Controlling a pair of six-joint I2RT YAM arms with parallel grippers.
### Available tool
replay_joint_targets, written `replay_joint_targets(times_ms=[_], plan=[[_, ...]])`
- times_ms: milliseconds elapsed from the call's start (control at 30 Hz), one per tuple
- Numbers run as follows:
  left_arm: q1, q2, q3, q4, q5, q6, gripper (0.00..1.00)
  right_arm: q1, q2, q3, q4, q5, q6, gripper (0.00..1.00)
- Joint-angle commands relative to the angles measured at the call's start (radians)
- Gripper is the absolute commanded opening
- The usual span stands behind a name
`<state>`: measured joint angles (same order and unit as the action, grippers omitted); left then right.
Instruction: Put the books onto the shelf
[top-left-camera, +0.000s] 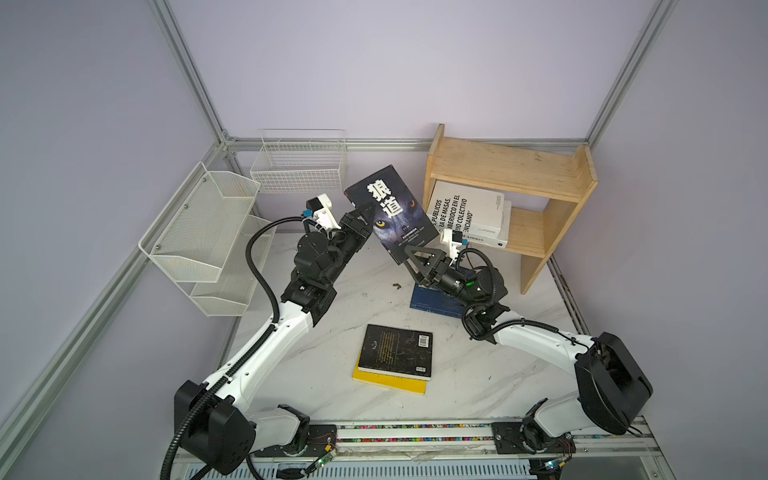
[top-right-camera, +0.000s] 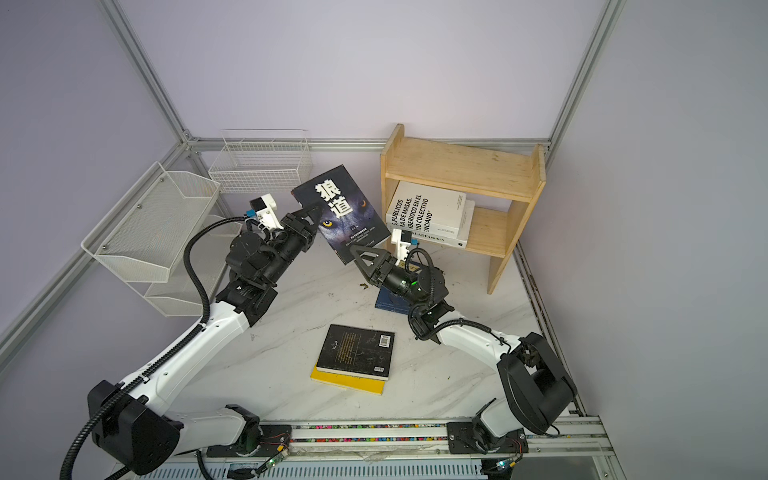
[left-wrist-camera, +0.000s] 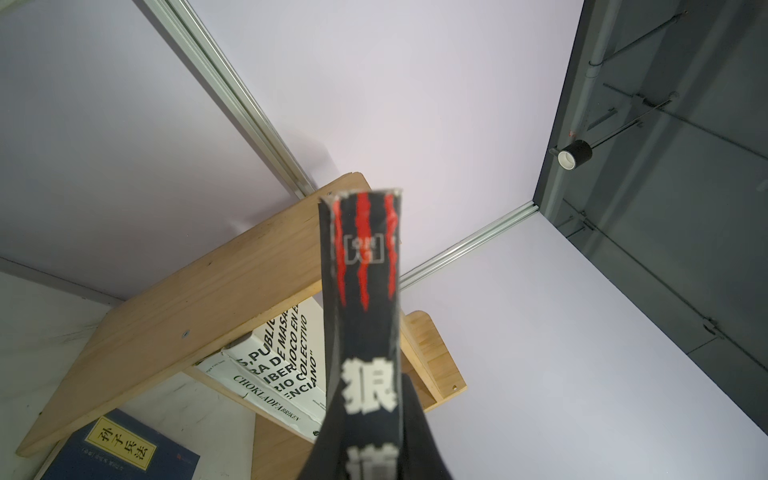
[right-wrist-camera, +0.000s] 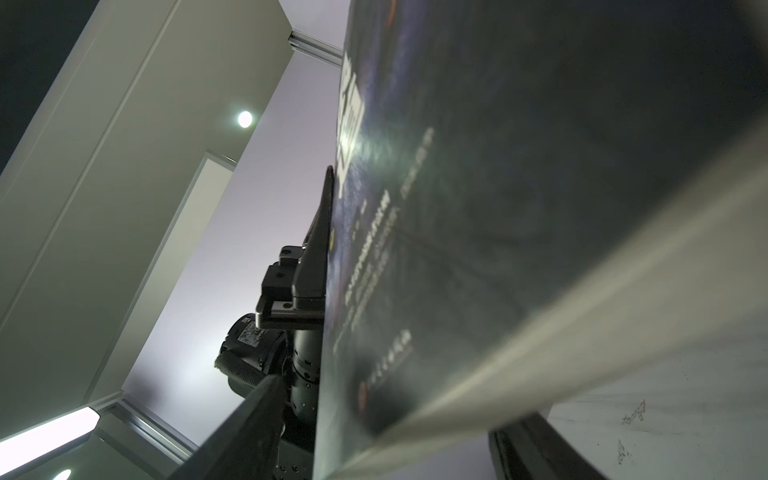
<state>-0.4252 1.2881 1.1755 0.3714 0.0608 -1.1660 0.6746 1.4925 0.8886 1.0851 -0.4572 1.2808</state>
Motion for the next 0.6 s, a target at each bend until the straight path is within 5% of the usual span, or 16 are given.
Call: replay_joint_targets(times_ms=[0,567], plan=[[-0.013,-0.016,0.069,0.181,-0.045,0.002,0.00,0.008,0.012,0.040,0.075,-0.007,0.049,0.73],[-0.081,0.005,0.012,0.245,-0.141,0.026,0.00,0.025,0.117,0.083,0.272,0.108,0.141,0.20]])
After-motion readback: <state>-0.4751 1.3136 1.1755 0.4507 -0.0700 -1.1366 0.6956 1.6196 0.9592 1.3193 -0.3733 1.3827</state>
